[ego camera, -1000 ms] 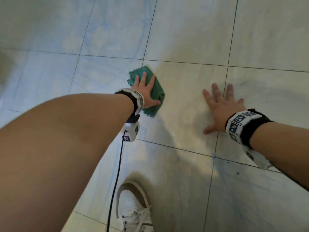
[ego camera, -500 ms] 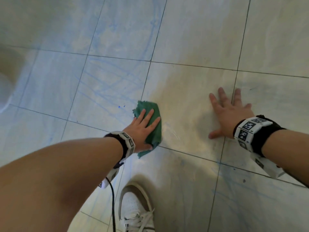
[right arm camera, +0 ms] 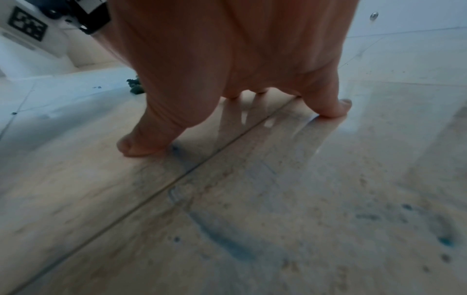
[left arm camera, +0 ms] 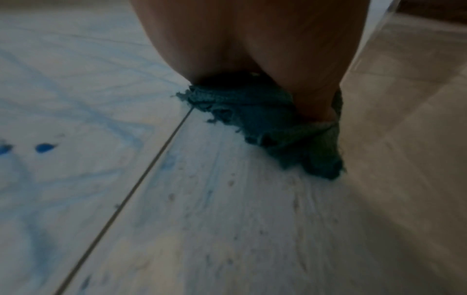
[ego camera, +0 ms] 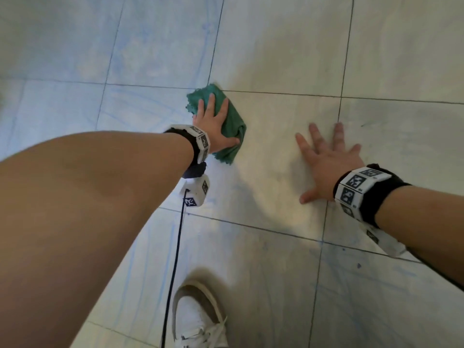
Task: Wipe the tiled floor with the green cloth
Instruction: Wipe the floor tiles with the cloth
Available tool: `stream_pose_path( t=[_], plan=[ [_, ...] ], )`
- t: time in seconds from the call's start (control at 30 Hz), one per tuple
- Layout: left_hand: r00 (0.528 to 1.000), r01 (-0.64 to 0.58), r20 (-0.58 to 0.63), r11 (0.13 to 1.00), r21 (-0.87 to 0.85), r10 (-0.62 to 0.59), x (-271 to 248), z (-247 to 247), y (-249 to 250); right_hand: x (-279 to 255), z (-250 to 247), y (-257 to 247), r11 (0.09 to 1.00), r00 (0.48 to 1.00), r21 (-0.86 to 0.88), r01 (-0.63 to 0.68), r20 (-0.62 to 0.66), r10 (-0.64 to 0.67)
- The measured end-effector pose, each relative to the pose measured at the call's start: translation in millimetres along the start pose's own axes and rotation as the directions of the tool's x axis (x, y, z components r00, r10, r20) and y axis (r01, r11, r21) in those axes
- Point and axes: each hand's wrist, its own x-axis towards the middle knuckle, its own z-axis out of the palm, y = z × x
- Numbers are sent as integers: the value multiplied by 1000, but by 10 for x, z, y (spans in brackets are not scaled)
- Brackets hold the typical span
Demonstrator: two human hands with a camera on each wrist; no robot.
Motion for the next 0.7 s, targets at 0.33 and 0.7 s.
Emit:
stream_pose_path(
  t=[0.33, 0.7],
  plan=[
    [991, -28, 129, 1000, 4, 27, -1094, 685, -147, -8, -16, -28, 1000, 1000, 5, 11, 1, -11],
    [990, -31, 140, 1000, 1, 30, -1133, 828, 158, -3, -7, -20, 1000, 1000, -5, 9, 1, -9]
  ],
)
